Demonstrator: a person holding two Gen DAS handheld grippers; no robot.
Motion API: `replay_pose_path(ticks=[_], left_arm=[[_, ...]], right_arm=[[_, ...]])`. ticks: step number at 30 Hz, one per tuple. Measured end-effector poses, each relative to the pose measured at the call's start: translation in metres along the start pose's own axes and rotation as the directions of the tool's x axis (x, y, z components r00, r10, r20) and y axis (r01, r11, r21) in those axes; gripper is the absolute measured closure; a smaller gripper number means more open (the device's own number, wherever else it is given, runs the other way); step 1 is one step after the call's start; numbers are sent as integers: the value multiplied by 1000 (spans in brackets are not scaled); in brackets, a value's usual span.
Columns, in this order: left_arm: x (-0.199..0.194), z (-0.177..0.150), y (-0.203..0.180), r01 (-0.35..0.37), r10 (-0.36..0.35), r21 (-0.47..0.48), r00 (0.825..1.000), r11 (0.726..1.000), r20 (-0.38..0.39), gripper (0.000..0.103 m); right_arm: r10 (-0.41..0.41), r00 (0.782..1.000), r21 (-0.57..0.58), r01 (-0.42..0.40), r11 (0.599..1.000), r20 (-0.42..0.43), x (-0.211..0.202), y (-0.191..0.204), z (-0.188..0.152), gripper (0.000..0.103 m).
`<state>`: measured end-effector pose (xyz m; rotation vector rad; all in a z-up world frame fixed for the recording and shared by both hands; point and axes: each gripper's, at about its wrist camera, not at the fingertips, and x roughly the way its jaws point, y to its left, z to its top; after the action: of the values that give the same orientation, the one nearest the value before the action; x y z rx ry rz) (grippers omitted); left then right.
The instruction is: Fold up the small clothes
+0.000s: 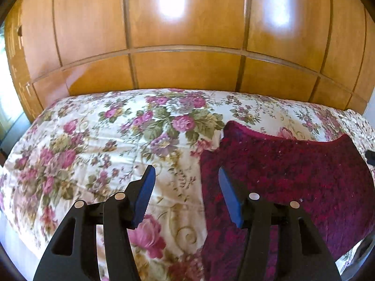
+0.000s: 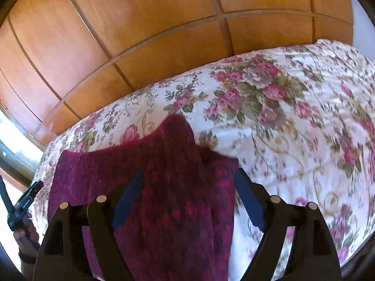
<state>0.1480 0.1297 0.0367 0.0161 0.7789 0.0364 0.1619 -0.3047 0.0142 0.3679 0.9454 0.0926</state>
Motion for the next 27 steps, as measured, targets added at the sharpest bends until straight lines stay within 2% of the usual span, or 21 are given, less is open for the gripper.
replay_pose_path(ticks=[5, 9, 11, 13, 14, 16, 17, 19, 20, 21, 22, 27], left_arm=[[13, 3, -9, 9, -8, 25, 1000, 1000, -24, 48], [22, 4, -10, 19, -17, 29, 999, 999, -47, 48], [27, 5, -11, 21, -18, 45, 998, 999, -55, 48], [32, 5, -13, 30, -27, 57, 998, 998, -64, 48], [34, 5, -13, 40, -36, 61, 997, 997, -67, 48], [39, 5, -15, 54, -49, 70, 996, 996, -75, 55], [44, 5, -16, 74, -67, 68, 994, 995, -90, 58], [51, 4, -15, 111, -105, 55, 988, 992, -115, 82], [56, 4, -15, 139, -133, 38, 983, 990, -130, 88], [58, 4, -14, 171, -167, 22, 977, 985, -130, 100], [57, 4, -14, 190, -187, 12, 975, 982, -120, 102], [55, 13, -11, 202, -204, -33, 977, 979, -66, 103]], right_arm=[[-28, 999, -31, 28, 999, -16, 18, 5, 18, 23], [-35, 999, -44, 34, 998, -31, 31, 6, 25, 27], [-42, 998, -55, 40, 998, -43, 38, 8, 27, 32], [-52, 997, -74, 47, 996, -65, 46, 10, 26, 50], [-54, 996, -81, 48, 996, -76, 49, 10, 25, 54], [-56, 994, -106, 46, 993, -91, 56, 13, 21, 73], [-60, 994, -117, 49, 992, -93, 57, 15, 20, 75], [-74, 993, -152, 60, 987, -88, 59, 21, 16, 83], [-85, 993, -170, 70, 983, -83, 58, 24, 15, 84], [-98, 993, -191, 82, 978, -72, 56, 28, 15, 86], [-103, 993, -202, 89, 975, -60, 53, 32, 15, 87], [-74, 996, -195, 83, 977, 52, 26, 37, 32, 87]])
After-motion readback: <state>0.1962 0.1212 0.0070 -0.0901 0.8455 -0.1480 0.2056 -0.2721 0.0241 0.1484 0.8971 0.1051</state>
